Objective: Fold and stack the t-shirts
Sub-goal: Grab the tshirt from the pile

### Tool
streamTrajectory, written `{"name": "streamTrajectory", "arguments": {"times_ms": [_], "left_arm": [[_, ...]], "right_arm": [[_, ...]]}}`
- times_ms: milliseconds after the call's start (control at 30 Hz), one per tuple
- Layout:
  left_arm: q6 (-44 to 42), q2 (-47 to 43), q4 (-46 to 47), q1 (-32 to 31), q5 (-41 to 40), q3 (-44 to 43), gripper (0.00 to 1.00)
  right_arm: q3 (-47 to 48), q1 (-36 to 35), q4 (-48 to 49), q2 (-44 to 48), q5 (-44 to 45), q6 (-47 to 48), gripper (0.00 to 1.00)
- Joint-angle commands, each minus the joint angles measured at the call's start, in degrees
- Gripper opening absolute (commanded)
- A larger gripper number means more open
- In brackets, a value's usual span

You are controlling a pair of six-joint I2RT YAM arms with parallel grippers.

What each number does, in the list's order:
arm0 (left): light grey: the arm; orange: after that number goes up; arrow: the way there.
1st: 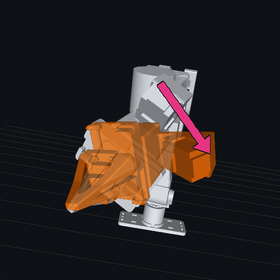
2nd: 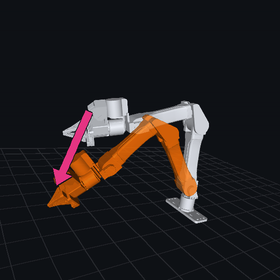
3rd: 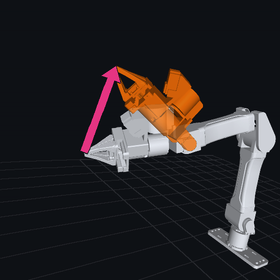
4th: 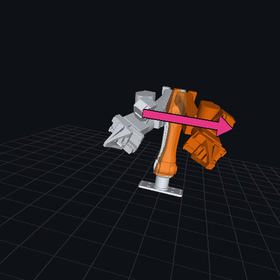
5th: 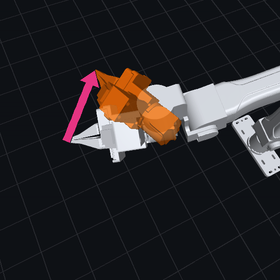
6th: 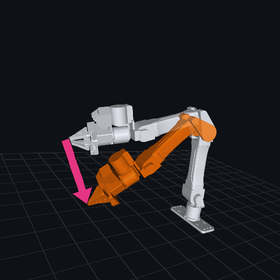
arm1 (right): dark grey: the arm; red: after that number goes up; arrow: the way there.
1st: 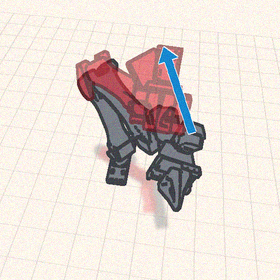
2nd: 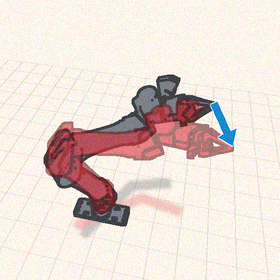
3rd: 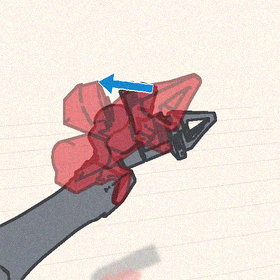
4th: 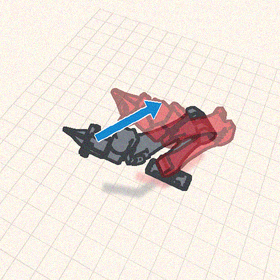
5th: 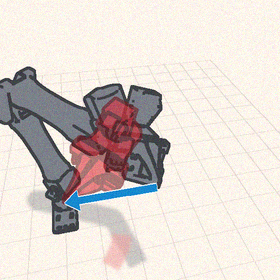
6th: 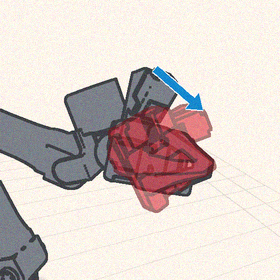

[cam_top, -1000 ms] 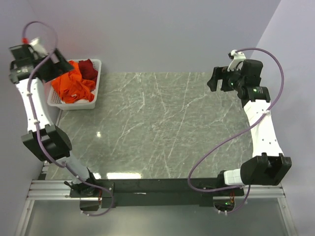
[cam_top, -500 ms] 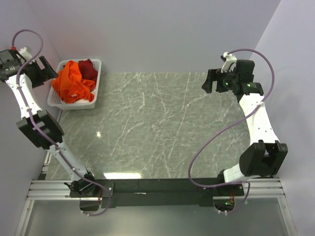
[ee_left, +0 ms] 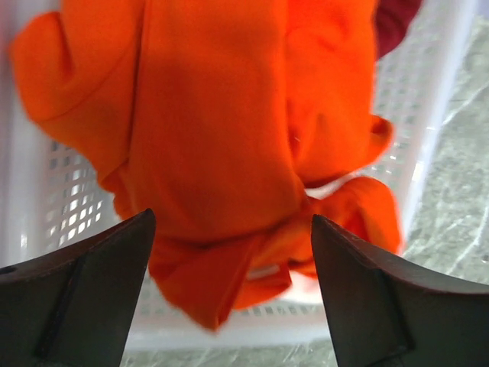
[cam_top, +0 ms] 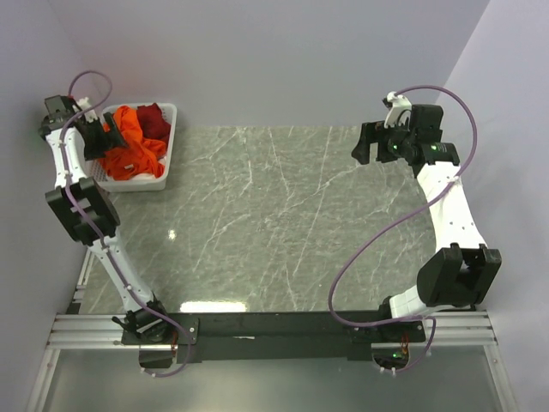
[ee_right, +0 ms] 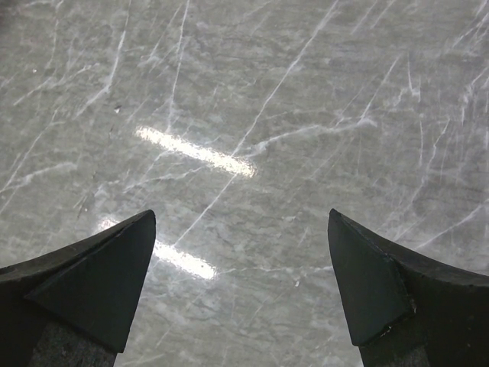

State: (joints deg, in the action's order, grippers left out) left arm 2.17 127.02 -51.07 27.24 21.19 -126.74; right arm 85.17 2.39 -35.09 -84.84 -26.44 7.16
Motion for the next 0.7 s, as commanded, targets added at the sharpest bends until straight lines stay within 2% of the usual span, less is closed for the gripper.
{"name": "streamTrajectory", "arguments": {"times_ms": [0,33,167,233,267,333,367,467,667], "left_arm": [[-0.59,2.09,1.50,-0.26,-0.98,-1.67,0.88],[-0.77,2.44,1.15,-0.52,-0.89,-1.76,0.88],[-1.21,3.32,2.20,-1.40,-0.19,-0.97,0.75],[-0.51,3.58,2.90,-1.40,0.69,-0.88,0.60],[-0.42,4.02,3.08,-1.40,1.04,-1.23,0.40],[0.19,4.55,2.38,-1.40,2.19,-4.03,0.08],[0.63,4.55,1.77,-1.40,2.36,-5.35,0.00],[2.83,-0.09,3.77,-1.14,3.94,-7.65,0.00],[6.79,-16.35,19.06,-2.01,3.51,-4.57,0.00]], "right_arm": [[2.46,-0.37,0.02,-0.15,0.07,1.54,1.00],[2.37,-0.37,0.02,-0.24,0.07,1.80,1.00],[2.11,-0.37,0.02,-0.33,0.77,2.42,1.00],[2.11,-0.37,-0.15,-0.42,0.86,2.60,0.99],[2.20,-0.46,-0.24,-0.68,0.51,2.77,0.97],[2.55,-0.37,-0.59,-0.94,0.33,2.95,0.95],[2.64,-0.37,-0.68,-0.86,0.25,2.95,0.95],[2.72,-0.37,-1.03,-0.68,-0.02,3.30,0.93],[2.55,-0.28,-1.38,0.37,-0.19,3.39,0.92]]}}
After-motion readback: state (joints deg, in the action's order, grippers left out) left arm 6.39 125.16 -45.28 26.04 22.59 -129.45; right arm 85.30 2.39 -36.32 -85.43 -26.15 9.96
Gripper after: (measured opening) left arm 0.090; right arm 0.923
